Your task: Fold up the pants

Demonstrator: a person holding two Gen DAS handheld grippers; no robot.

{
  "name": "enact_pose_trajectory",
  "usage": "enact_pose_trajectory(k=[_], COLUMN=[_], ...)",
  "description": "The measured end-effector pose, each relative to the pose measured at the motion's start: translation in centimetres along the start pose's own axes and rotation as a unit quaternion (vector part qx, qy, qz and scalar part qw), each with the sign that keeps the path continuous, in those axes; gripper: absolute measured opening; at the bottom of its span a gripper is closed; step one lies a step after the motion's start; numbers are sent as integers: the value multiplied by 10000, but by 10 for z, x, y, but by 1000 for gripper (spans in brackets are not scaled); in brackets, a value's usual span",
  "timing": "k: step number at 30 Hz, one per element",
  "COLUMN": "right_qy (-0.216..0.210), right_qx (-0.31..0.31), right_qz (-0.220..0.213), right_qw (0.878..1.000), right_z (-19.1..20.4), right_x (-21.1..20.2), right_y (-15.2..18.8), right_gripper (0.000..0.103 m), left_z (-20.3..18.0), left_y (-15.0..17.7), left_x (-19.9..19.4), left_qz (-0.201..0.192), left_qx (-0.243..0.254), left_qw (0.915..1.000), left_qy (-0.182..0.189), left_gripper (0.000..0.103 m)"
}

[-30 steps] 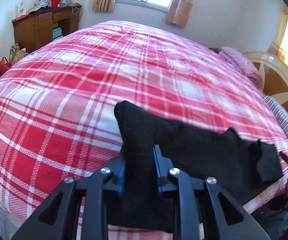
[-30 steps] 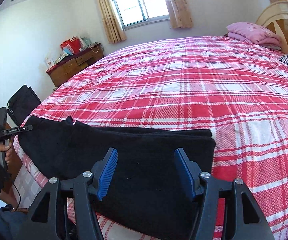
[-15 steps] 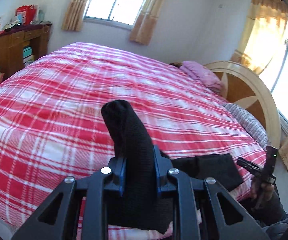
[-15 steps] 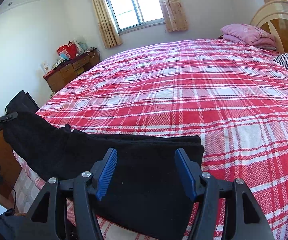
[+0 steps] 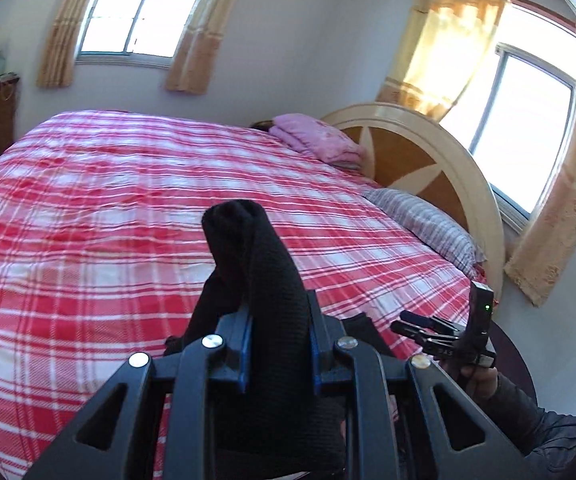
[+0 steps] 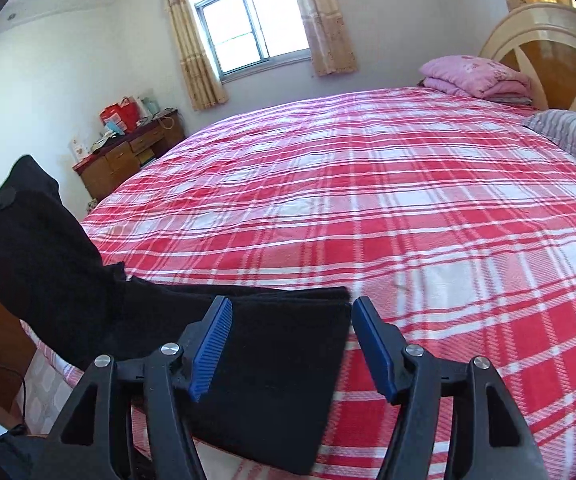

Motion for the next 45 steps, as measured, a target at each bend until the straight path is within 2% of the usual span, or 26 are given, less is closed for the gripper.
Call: enact_pose_trajectory(k=[6, 10, 18, 25, 27, 28, 31, 34, 37, 39, 42, 45], right_qy=[232, 387, 560, 590, 566, 557, 530, 435, 174, -91, -519, -527], right_qx=[195, 381, 974, 1198, 1187, 1165, 1127, 1106, 972, 707, 314, 38], right_qz=[-4, 16, 17, 130, 152, 157, 150, 136, 73, 25, 134, 350], right_qw=[9995, 9985, 9937, 9910, 9912, 9915, 9921, 9928, 9951, 9975, 9981, 9980], right_z=[-24, -44, -78, -89, -87, -86, -82, -78, -63, -43, -9, 15], right_x=[-10, -12, -10, -1, 0, 1, 0, -2, -5, -8, -6, 2], right_y=[7, 13, 19, 25, 26, 26, 26, 25, 19, 13, 7, 6], right_gripper=[65, 65, 65, 65, 65, 65, 65, 65, 65, 65, 65, 65], left_z=[-43, -65, -92, -107, -119, -125, -139, -138, -118, -100, -60, -29], left_y=[2, 12, 56, 105, 113, 114, 116, 112, 106, 103, 100, 100], left_x=[42, 78, 158, 208, 205, 202, 180, 155, 137, 130, 122, 122], left_qz=[398, 703, 1335, 1734, 1699, 1682, 1507, 1207, 891, 764, 635, 676], left_qx=[344, 633, 1102, 1729, 1940, 2010, 2145, 2202, 2013, 1834, 1549, 1181], left_qw=[9984, 9954, 9843, 9655, 9623, 9617, 9636, 9666, 9724, 9754, 9750, 9765], left_qy=[202, 132, -348, -887, -859, -802, -524, -516, -773, -956, -1462, -1674], left_gripper=[23, 23, 23, 25, 28, 33, 45, 54, 64, 64, 65, 65])
Point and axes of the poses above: each gripper's, at about its wrist camera, not at the fingertips, and x roughly the way its jaws point, z to its left, y to its underside, the point moved 1 cm from there along x, roughly the way its jaws point, and after that the axes turned 13 degrees about -x, right-handed, at the moved point
